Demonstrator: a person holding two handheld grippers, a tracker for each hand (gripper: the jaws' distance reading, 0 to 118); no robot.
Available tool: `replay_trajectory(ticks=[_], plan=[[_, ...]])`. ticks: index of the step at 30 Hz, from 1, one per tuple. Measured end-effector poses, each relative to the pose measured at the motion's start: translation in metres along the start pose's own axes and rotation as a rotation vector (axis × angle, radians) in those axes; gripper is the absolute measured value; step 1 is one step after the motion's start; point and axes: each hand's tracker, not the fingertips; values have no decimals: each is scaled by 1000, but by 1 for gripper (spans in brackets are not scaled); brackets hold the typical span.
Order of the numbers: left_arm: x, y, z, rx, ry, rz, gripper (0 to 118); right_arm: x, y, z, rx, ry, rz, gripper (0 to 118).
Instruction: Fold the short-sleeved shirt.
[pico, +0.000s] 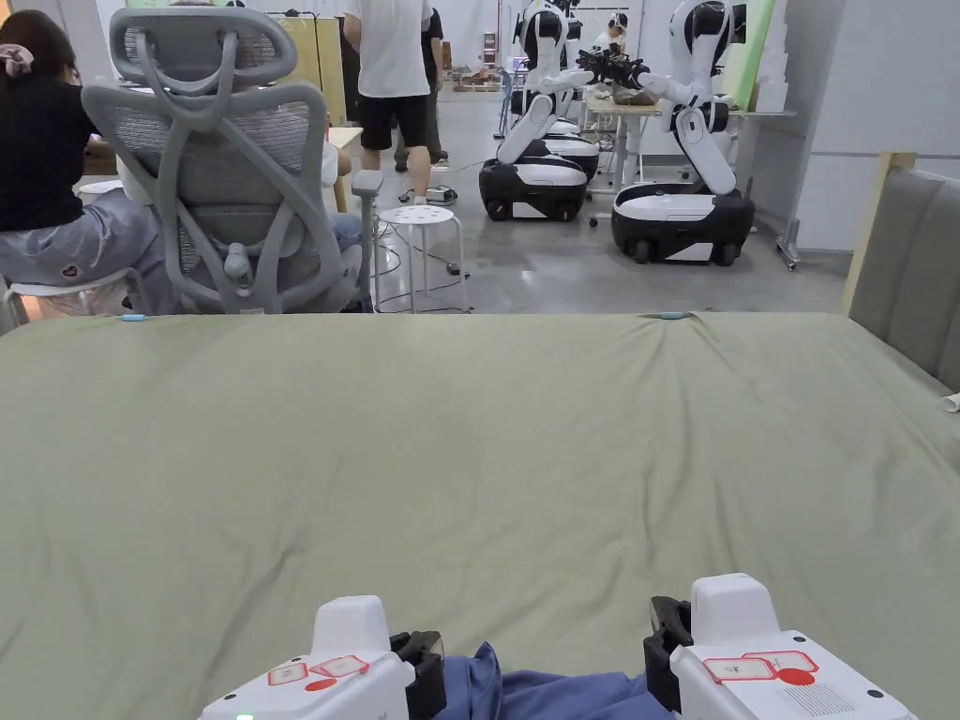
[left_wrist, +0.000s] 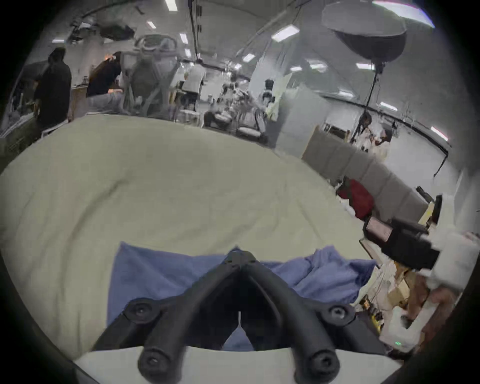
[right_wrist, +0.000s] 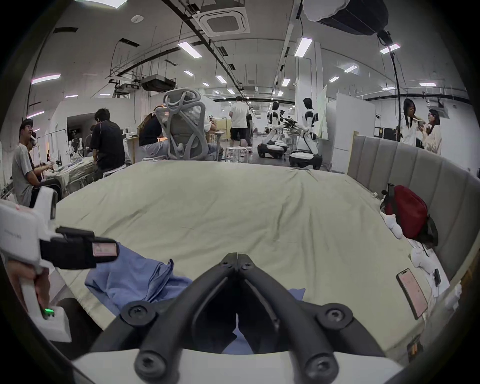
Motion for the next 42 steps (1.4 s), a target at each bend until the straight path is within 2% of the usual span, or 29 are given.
replay_trajectory(ticks=[2, 3, 4, 5, 6, 7, 8, 10, 13, 15, 17, 21, 22, 24, 25, 27, 33, 36, 39, 42], plan=[[-18, -2, 4, 1, -17, 72, 0, -3, -1, 0, -2, 8, 0, 0], [-32, -6, 10, 20, 2, 117, 6, -4, -1, 0, -3, 11, 3, 0], [-45, -10, 15, 31, 15, 150, 27, -5, -2, 0, -4, 12, 6, 0], [-60, -15, 20, 33, 39, 202, 71, -6, -2, 0, -5, 14, 8, 0], [-78, -20, 21, 28, 60, 274, 100, -7, -2, -1, -5, 17, 9, 0], [-92, -26, 23, 15, 85, 332, 118, -9, -2, -1, -6, 19, 9, 0], [-108, -33, 25, -4, 109, 398, 117, -10, -2, -2, -7, 22, 10, 0], [-137, -49, 27, 1, 80, 556, 107, -14, -1, -3, -7, 29, 10, 0], [-160, -77, 19, -23, -89, 808, 104, -17, -2, -5, -9, 40, 10, 0], [-158, -83, 16, 47, -188, 858, 102, -18, -2, -5, -11, 45, 9, 0], [-150, -79, 3, -1, -241, 871, 100, -18, -2, -5, -13, 44, 9, 0], [-126, -75, -25, -41, -232, 789, 86, -11, -5, -1, -16, 32, 5, 0], [-120, -72, -27, -41, -193, 774, 78, -8, -6, 0, -18, 27, 2, 0], [-117, -69, -24, -40, -58, 754, 15, -4, -7, 1, -21, 14, 1, 0], [-118, -68, -19, -29, 4, 735, 16, -3, -7, 2, -22, 10, -1, 0], [-118, -61, -11, 8, -79, 681, 15, 0, -7, 3, -21, 3, -4, 0], [-153, -28, 41, 100, 143, 515, 15, 0, -6, 1, -21, -1, -8, 0], [-155, -18, 55, 101, 280, 347, 15, -2, -6, 1, -18, 5, -13, 0], [-119, -11, 52, 93, 300, 170, 15, -1, -7, 2, -21, 3, -8, 0], [-53, -3, 34, 107, 276, -51, 15, 5, -9, 4, -27, -7, -7, 0]])
